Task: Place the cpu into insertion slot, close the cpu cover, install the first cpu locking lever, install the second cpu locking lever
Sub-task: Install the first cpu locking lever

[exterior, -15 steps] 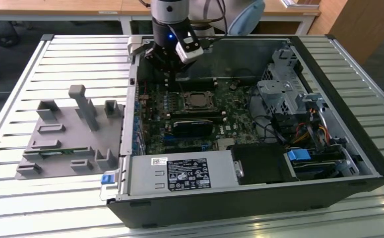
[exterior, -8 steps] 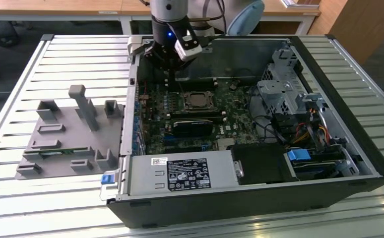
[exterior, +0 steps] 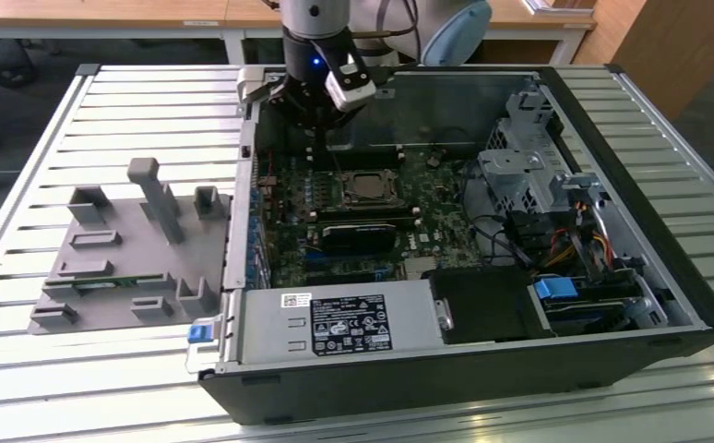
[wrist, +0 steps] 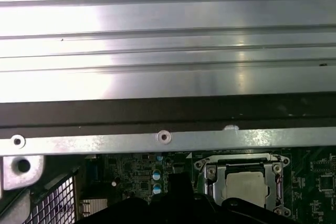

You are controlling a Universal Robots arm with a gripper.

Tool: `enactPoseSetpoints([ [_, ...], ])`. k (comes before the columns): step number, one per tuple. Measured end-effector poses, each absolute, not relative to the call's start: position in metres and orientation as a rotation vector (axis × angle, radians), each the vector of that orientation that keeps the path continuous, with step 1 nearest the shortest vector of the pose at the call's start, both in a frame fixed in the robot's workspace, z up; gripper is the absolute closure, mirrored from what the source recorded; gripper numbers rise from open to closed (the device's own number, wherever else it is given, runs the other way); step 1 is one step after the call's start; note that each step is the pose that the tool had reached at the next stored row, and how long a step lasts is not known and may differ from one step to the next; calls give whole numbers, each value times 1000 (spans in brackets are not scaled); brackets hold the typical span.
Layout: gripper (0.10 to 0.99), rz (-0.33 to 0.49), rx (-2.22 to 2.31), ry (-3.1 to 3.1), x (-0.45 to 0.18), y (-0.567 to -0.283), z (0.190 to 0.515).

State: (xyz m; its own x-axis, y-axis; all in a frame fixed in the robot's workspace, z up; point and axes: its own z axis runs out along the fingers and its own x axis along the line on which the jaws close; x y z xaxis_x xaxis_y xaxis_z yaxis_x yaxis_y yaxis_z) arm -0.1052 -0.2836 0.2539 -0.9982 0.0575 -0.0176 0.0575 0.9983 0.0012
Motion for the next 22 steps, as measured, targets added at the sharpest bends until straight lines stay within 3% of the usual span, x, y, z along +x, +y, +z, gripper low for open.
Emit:
enactPoseSetpoints([
  [22,980,1,90,3123,-91,-283,254],
])
